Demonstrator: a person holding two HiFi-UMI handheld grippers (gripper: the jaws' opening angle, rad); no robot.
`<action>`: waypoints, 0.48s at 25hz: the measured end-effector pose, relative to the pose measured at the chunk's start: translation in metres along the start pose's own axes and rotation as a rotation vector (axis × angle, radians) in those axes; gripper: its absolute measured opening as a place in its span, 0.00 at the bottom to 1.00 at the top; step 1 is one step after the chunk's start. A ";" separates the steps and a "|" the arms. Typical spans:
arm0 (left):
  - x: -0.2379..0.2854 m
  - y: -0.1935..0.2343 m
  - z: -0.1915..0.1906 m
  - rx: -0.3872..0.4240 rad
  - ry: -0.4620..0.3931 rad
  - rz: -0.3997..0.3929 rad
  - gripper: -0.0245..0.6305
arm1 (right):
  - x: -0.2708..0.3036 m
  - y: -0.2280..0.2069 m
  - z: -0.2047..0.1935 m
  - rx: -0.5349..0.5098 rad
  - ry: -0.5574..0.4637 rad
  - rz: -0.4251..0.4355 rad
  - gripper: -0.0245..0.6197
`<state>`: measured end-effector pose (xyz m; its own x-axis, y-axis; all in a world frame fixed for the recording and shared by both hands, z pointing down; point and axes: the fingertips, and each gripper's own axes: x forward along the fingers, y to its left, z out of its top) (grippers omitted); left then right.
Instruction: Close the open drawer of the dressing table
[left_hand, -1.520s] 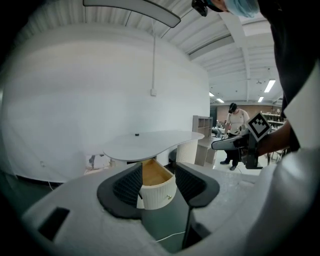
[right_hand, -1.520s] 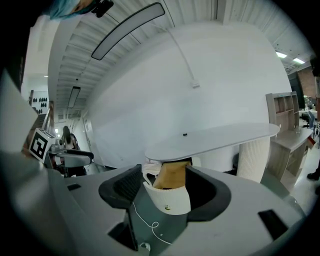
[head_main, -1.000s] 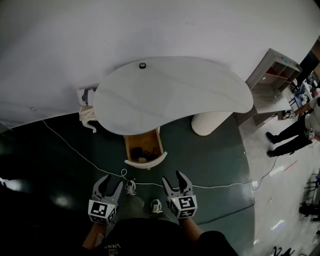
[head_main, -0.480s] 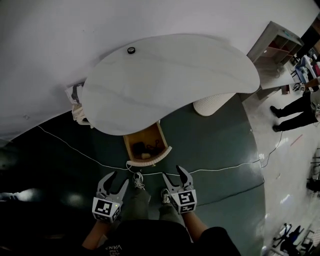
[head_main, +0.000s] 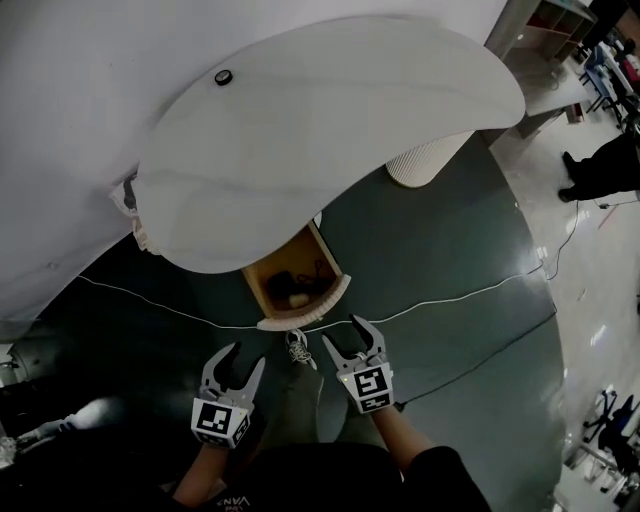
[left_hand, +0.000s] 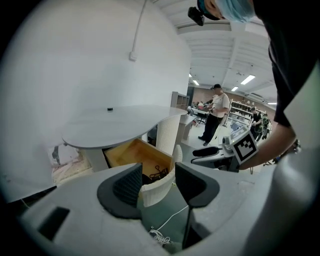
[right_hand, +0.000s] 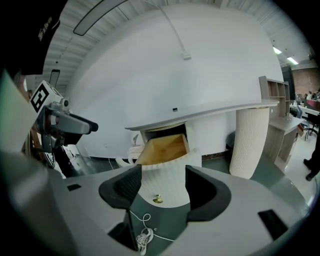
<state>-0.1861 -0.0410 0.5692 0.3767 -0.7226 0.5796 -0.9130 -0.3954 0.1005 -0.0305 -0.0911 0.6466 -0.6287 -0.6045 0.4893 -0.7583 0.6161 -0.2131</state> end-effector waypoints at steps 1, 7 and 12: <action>0.002 0.001 -0.003 0.003 0.007 -0.005 0.34 | 0.004 0.001 -0.002 -0.005 0.000 0.002 0.44; 0.016 0.005 -0.018 0.018 0.041 -0.037 0.34 | 0.023 -0.001 -0.016 -0.049 0.007 0.006 0.45; 0.029 0.005 -0.019 0.039 0.053 -0.068 0.34 | 0.038 -0.006 -0.021 -0.125 0.029 0.021 0.45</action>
<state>-0.1828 -0.0528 0.6018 0.4279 -0.6627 0.6146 -0.8784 -0.4650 0.1101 -0.0467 -0.1070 0.6848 -0.6375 -0.5771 0.5104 -0.7164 0.6877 -0.1173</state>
